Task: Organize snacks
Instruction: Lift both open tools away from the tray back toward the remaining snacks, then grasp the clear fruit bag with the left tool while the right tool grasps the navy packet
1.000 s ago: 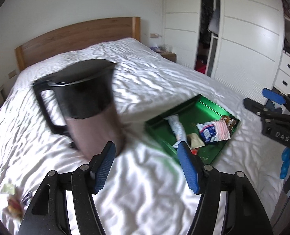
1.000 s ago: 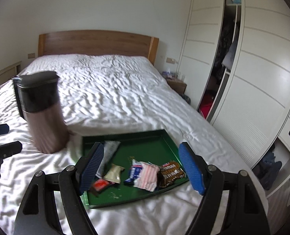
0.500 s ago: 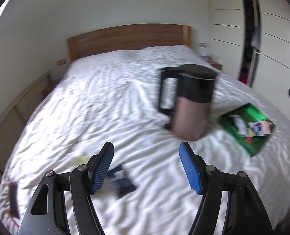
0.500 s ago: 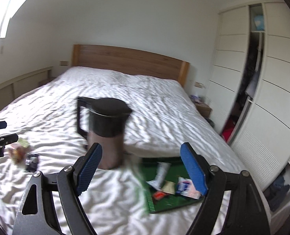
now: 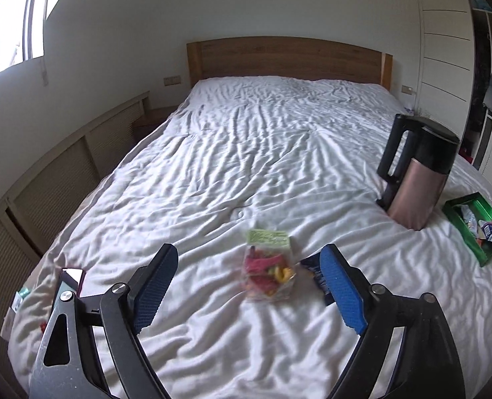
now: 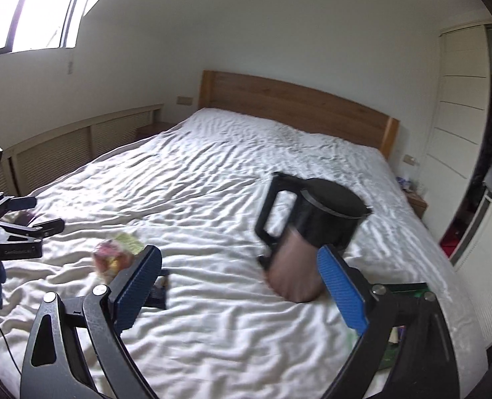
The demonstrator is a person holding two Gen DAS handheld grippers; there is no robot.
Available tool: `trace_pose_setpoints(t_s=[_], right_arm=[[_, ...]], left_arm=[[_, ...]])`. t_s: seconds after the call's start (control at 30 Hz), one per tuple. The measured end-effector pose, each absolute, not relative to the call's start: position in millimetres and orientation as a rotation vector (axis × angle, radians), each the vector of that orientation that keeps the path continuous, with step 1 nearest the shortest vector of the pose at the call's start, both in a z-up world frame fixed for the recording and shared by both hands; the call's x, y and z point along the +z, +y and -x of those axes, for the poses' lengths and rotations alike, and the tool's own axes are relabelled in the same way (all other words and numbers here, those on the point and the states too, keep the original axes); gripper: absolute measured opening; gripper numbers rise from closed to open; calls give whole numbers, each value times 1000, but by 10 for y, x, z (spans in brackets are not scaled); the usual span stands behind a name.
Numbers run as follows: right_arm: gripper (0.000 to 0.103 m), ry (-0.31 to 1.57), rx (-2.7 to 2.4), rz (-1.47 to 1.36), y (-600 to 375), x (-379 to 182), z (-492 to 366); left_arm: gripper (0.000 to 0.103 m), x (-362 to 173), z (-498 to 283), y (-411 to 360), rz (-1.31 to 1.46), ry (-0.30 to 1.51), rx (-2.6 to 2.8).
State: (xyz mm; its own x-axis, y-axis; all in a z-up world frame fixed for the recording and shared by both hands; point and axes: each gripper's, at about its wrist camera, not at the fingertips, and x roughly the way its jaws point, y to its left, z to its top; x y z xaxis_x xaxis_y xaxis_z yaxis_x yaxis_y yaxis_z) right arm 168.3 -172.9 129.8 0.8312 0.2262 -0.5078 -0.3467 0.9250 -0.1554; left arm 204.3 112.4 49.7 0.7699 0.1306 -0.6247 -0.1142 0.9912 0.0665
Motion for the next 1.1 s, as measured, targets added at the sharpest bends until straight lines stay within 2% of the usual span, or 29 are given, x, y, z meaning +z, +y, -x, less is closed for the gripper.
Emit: trace_pose_setpoints(t_s=[0.53,1.1], right_arm=[[103,806,490,289,-609,-228,-2234],[103,897,497,262,-466,-806,-2739]], left_arm=[[84,-357,-2699,1026,-89,827,57],[84,-875,-3150,1005,-134,935,40]])
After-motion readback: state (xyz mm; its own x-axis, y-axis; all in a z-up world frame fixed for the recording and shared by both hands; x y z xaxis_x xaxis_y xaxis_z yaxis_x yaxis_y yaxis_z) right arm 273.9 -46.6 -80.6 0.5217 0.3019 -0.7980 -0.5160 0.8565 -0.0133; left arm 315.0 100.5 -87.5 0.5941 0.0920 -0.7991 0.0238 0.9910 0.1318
